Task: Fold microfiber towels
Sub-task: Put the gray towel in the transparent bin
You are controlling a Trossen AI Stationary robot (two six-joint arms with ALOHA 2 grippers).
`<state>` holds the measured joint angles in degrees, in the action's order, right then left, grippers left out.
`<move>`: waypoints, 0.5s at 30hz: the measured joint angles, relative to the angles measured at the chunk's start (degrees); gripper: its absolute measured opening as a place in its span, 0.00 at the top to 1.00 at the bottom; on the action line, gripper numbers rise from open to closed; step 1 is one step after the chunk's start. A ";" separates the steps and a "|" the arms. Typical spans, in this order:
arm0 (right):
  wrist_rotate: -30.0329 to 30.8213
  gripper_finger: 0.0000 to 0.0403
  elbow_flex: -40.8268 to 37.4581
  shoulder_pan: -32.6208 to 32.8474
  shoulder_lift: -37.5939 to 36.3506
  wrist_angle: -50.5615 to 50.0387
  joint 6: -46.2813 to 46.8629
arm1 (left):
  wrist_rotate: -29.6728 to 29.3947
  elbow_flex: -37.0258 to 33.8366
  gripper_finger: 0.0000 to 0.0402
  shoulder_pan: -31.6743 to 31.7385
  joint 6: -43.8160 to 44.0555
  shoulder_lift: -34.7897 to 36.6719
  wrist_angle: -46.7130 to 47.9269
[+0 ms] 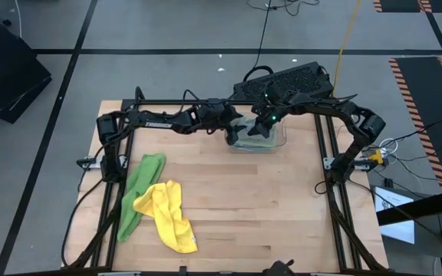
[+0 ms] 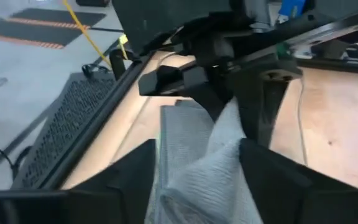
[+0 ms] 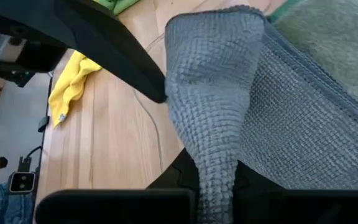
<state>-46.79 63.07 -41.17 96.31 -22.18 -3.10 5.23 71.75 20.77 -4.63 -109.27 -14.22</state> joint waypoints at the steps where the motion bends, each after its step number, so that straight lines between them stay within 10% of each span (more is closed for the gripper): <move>1: -0.01 0.99 0.00 0.15 0.00 0.06 -0.61 | 0.06 0.00 0.38 0.00 -0.70 0.00 -0.03; 7: 0.16 0.99 0.00 1.37 0.00 0.37 -3.85 | 6.89 0.04 0.35 0.16 -2.45 -0.38 3.00; 15: 0.58 0.98 0.00 1.51 -0.31 1.88 -3.64 | 5.36 0.02 0.83 1.27 -3.55 -0.48 4.81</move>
<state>-46.22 63.07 -39.66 96.01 -20.30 -6.74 10.59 71.77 22.04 -8.19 -109.75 -9.42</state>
